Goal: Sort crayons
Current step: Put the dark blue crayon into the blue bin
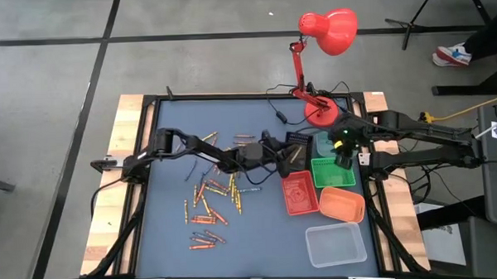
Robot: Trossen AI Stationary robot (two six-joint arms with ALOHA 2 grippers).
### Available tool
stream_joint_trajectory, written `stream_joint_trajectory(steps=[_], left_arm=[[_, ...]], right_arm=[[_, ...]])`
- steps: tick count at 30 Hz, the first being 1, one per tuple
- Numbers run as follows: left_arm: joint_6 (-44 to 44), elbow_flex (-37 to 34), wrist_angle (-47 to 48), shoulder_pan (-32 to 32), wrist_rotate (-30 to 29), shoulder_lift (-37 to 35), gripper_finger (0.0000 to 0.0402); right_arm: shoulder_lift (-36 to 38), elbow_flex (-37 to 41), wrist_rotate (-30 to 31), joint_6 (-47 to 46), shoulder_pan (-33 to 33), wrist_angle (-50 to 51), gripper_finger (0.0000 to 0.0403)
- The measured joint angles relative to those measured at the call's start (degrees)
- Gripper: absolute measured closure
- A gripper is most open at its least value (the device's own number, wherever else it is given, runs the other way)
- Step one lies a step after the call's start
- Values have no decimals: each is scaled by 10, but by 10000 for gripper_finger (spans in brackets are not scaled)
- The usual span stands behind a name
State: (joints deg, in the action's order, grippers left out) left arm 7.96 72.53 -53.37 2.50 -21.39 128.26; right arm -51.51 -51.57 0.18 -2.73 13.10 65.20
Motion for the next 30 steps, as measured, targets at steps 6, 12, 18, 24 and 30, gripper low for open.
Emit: stream_joint_trajectory(steps=[6, 12, 18, 24, 30], left_arm=[[-76, 0, 127, -9, 0, -79, 328], [-97, 0, 370, -27, 1, -204, 328], [-84, 0, 591, -68, -1, -319, 328], [-44, 0, 686, -119, -5, -382, 328], [-29, 0, 695, -150, -2, -400, 328]], right_arm=[[0, 0, -99, 0, 0, -128, 258], [-8, 0, -119, 0, 0, -209, 258], [-40, 0, -146, -34, -15, -280, 258], [-99, 0, -148, -34, -97, -376, 258], [-177, 0, -115, -29, -171, -476, 258]])
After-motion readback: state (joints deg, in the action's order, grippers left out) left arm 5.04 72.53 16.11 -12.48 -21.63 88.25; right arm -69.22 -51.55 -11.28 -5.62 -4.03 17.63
